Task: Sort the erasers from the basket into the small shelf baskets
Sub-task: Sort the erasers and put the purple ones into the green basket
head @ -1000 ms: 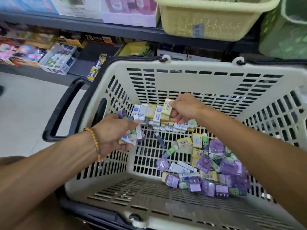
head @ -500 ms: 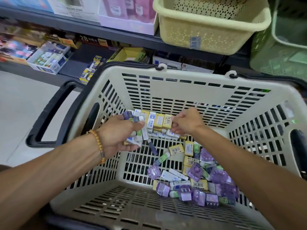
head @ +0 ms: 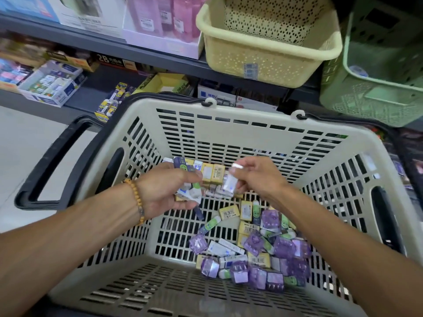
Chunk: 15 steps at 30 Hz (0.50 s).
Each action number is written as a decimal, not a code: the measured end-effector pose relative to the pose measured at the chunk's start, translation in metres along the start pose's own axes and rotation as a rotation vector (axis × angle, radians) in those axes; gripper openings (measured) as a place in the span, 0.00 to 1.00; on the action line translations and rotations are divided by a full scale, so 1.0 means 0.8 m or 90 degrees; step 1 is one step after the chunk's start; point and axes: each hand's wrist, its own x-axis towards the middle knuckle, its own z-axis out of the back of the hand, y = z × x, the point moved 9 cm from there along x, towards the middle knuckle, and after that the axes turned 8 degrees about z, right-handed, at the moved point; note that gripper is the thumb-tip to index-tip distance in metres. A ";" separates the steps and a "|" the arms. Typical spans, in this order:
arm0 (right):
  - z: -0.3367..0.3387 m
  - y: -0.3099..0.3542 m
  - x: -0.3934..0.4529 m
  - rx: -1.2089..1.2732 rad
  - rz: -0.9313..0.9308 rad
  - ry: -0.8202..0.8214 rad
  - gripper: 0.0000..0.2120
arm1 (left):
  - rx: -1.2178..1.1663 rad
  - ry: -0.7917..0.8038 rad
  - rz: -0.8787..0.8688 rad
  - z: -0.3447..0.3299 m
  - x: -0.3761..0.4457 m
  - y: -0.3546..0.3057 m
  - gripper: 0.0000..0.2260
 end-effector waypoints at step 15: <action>0.000 0.028 -0.003 -0.025 0.092 0.033 0.03 | -0.146 0.041 -0.038 -0.016 0.000 -0.010 0.17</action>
